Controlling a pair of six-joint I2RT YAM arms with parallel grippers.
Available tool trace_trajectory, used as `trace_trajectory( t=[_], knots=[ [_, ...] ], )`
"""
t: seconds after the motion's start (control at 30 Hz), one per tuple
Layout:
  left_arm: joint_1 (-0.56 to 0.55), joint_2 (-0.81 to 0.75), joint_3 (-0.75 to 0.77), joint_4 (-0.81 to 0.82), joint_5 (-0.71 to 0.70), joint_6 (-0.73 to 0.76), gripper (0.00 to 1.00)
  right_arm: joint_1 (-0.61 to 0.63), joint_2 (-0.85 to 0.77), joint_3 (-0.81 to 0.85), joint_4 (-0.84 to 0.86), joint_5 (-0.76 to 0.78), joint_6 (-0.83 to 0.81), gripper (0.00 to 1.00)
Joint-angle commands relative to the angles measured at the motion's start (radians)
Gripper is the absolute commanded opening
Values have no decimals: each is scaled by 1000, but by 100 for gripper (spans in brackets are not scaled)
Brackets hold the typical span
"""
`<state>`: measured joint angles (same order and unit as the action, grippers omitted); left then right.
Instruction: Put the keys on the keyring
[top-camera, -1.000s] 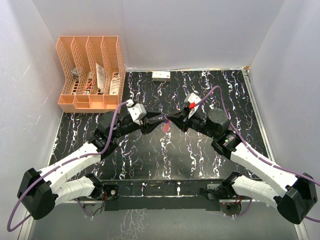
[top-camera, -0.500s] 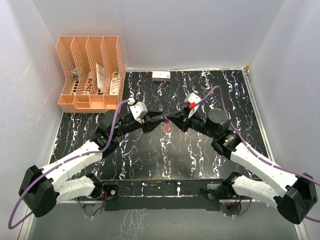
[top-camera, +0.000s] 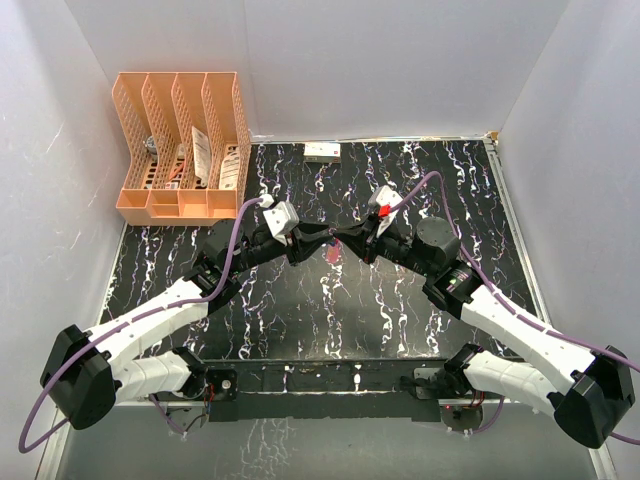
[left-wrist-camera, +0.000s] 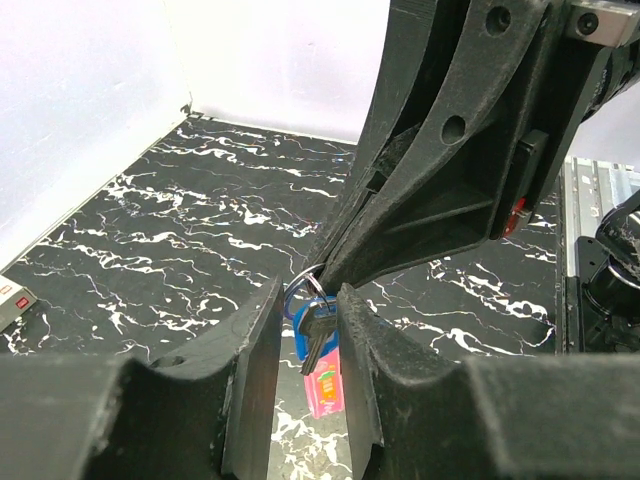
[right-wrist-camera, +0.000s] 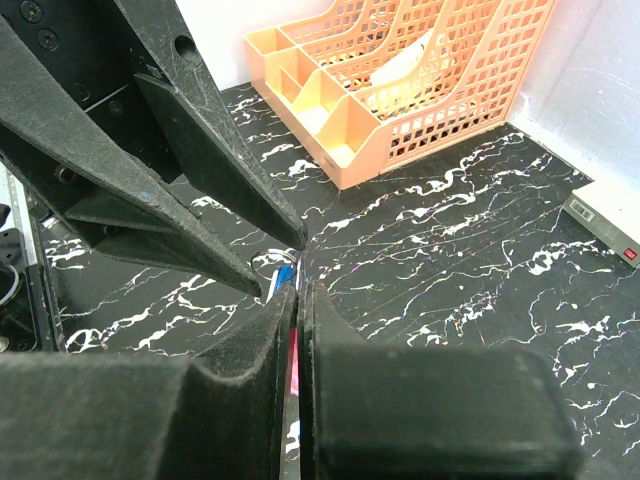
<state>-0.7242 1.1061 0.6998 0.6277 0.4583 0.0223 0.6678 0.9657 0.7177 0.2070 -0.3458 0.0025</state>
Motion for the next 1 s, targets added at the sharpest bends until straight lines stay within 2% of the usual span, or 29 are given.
trace_trajectory(
  t=[0.0, 0.4, 0.53, 0.97],
  knots=[
    [-7, -11, 43, 25, -4, -1, 25, 7, -24, 31, 65, 2, 7, 0],
    [-7, -6, 56, 1, -17, 1, 8, 6, -31, 26, 69, 4, 7, 0],
    [-7, -2, 63, -13, -27, -6, 0, 7, -33, 22, 74, 6, 8, 0],
    [-7, 14, 82, -62, -100, -41, 0, 7, -63, 6, 94, 32, 5, 0]
  ],
)
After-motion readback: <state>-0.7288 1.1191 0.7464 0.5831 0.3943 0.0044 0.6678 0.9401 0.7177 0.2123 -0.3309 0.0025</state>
